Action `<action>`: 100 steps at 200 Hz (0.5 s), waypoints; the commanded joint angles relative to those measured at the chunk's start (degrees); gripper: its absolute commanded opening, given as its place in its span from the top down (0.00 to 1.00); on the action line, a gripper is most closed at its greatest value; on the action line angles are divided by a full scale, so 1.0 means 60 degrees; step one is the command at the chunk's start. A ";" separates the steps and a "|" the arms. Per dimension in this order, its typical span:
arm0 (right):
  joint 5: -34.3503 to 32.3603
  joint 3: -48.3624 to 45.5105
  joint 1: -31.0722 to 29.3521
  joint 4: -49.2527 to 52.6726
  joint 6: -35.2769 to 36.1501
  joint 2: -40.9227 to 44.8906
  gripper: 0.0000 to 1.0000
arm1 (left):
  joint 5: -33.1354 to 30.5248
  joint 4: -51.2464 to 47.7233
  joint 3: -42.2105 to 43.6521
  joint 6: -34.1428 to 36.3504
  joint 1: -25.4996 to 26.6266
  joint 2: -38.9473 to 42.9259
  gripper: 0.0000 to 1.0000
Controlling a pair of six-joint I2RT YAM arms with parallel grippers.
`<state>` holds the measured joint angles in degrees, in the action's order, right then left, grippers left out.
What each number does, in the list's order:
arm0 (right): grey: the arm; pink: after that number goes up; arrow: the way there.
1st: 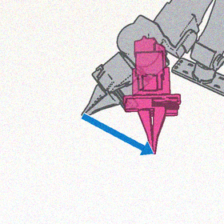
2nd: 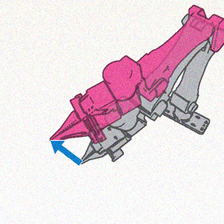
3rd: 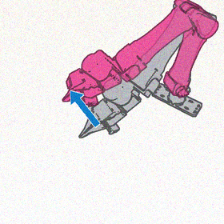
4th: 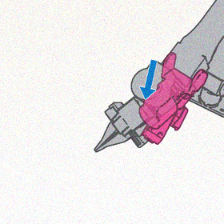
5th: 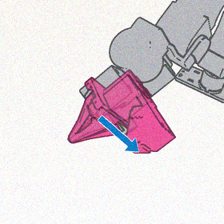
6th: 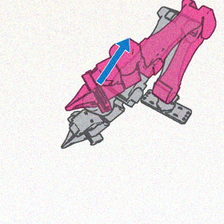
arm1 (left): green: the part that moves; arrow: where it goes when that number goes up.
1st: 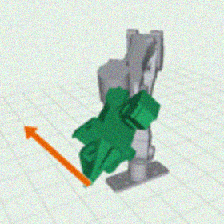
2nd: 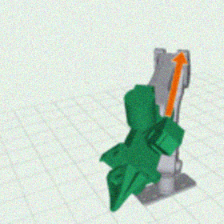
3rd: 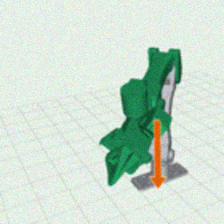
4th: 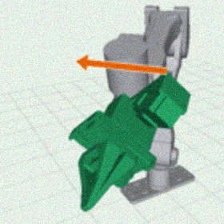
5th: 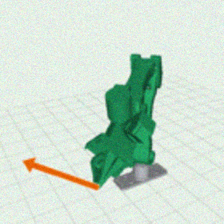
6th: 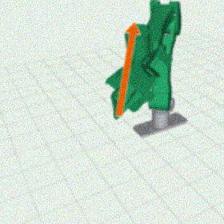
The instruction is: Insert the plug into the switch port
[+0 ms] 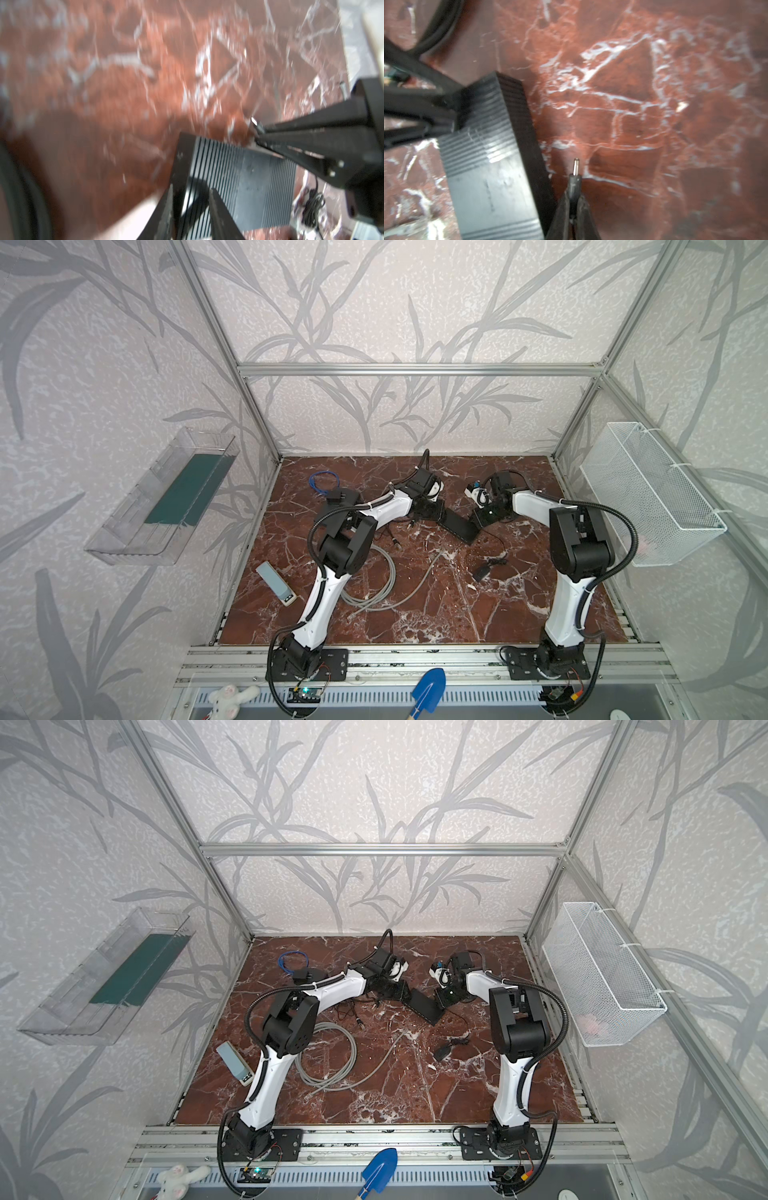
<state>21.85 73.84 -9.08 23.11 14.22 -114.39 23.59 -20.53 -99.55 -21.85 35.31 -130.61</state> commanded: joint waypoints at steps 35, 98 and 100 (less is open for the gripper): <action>-0.0465 -0.0741 -0.0012 0.0057 -0.0132 0.1451 0.95 | -0.1179 -0.0870 0.0999 -0.0025 0.0067 0.1040 0.69; -0.1444 -0.3148 0.0082 -0.0442 0.1222 0.4145 0.95 | -0.0713 -0.2738 -0.1320 0.0892 -0.0169 0.0505 0.59; -0.1403 -0.3180 0.0079 -0.0414 0.1271 0.4176 0.95 | -0.0707 -0.2834 -0.1444 0.0954 -0.0182 0.0452 0.58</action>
<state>14.48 58.26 -8.69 21.30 17.78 -92.36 18.76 -31.46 -101.19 -20.03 35.05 -126.41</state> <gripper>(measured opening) 0.081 0.393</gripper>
